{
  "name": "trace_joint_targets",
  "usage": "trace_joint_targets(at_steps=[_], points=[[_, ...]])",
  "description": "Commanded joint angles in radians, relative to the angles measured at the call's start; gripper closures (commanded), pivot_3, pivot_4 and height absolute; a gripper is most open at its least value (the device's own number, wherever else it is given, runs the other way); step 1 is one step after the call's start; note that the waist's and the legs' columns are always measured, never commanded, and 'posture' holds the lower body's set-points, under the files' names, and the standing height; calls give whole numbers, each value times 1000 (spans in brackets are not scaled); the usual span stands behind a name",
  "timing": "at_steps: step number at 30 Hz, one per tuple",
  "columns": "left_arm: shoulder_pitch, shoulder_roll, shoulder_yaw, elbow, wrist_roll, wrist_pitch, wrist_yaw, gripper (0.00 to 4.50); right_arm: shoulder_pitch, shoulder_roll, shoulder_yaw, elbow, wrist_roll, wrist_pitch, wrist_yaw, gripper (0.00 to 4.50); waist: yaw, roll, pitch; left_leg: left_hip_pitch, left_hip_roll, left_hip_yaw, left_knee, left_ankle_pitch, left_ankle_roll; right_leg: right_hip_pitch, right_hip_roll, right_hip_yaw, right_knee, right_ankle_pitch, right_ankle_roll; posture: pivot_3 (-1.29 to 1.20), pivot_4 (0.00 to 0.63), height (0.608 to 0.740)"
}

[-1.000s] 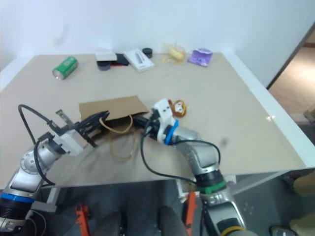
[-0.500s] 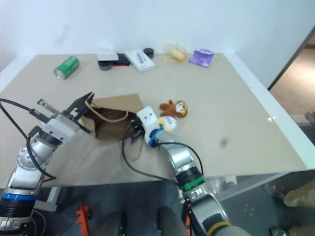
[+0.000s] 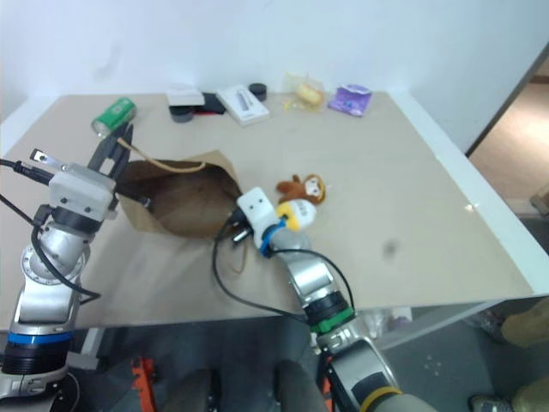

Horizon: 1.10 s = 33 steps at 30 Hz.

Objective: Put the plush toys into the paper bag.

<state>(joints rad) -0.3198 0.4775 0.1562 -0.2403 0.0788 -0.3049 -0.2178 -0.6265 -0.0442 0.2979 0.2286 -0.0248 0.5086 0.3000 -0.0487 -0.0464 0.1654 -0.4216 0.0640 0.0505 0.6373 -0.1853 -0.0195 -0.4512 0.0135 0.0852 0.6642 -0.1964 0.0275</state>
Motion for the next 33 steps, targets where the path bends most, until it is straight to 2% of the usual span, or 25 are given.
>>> trace_joint_targets(at_steps=[1, 7, 11, 15, 18, 19, 20, 21, 22, 24, 25, 30, 33], points=[[-56, -4, 38, -62, -14, 22, 29, 4500, 0, 0, -20, -23, 1, 29, 4, 4438, 0, 0, 0, 0, 0, 0, 0, 0, 0, 0, 0, 0, 0, 0, 0, 0, 150, 740], [-25, -24, 11, -66, -20, 42, 11, 4500, 2, 20, -54, -51, 37, -9, 12, 4438, 0, 0, 0, 0, 0, 0, 0, 0, 0, 0, 0, 0, 0, 0, 0, 0, 150, 740], [56, -36, -22, -45, -26, 32, -22, 4500, 6, 27, -58, -135, 100, -92, 101, 4438, -1, 0, 0, 0, 0, 0, -1, 0, 0, 0, 0, 0, 0, 0, 1, 0, 150, 740], [129, -38, -63, -29, -34, 19, -68, 4500, 4, 14, -112, -220, 199, -66, 178, 4438, -1, 0, 0, 0, 0, -1, -2, 0, 0, 0, 0, 0, 0, -2, 0, 0, 150, 740], [145, -45, -69, -25, -36, 17, -72, 4500, 8, -65, -133, -332, 307, 18, 313, 3564, 1, 0, 0, 0, 0, -1, -1, 0, 0, 0, 0, 0, 0, -2, -1, 0, 150, 740], [146, -47, -70, -25, -37, 17, -72, 4500, 11, -98, -137, -371, 341, 46, 357, 3149, 2, 0, 1, -1, 0, -1, -1, 0, 0, -1, 0, 0, 0, -2, -1, 0, 150, 740], [146, -49, -69, -25, -37, 17, -73, 4500, 20, -152, -136, -418, 382, 83, 419, 2683, 3, 0, 1, -1, 0, -1, -1, 0, 0, 0, -1, -1, 0, -3, -1, 0, 150, 740], [146, -50, -69, -23, -38, 17, -73, 4500, 27, -208, -144, -451, 412, 113, 465, 1875, 3, 0, 1, -2, 0, 0, -1, 0, 0, 0, -1, -1, 0, -3, 0, 0, 150, 740], [147, -51, -69, -22, -38, 17, -74, 4500, 31, -245, -150, -470, 431, 133, 490, 1636, 2, 0, 1, -2, 0, 0, -1, 0, 0, 0, -2, -1, 0, -3, 0, 0, 150, 740], [145, -51, -68, -18, -40, 15, -77, 4500, 21, -344, -203, -464, 462, 163, 536, 777, 1, 0, 1, -1, -1, 0, -1, 0, 0, 0, -2, -1, -1, -3, 0, 0, 150, 740], [144, -51, -68, -17, -42, 14, -78, 4500, 15, -378, -220, -455, 469, 168, 544, 154, 1, 0, 1, -1, 0, 0, -1, 0, 0, 0, -2, -1, -1, -3, 0, 0, 150, 740], [135, -53, -68, -26, -70, 19, -91, 4500, -32, -506, -255, -274, 385, 162, 507, 67, -1, 0, 1, 0, 0, 0, -1, 0, 0, 0, -1, -1, -1, -3, -1, 0, 150, 740], [113, -58, -59, -36, -99, 28, -98, 4500, -52, -525, -227, -160, 329, 149, 484, 67, -1, -1, 1, 0, -1, 0, -1, 0, 0, 0, -1, 0, -1, -3, -1, 0, 150, 740]])
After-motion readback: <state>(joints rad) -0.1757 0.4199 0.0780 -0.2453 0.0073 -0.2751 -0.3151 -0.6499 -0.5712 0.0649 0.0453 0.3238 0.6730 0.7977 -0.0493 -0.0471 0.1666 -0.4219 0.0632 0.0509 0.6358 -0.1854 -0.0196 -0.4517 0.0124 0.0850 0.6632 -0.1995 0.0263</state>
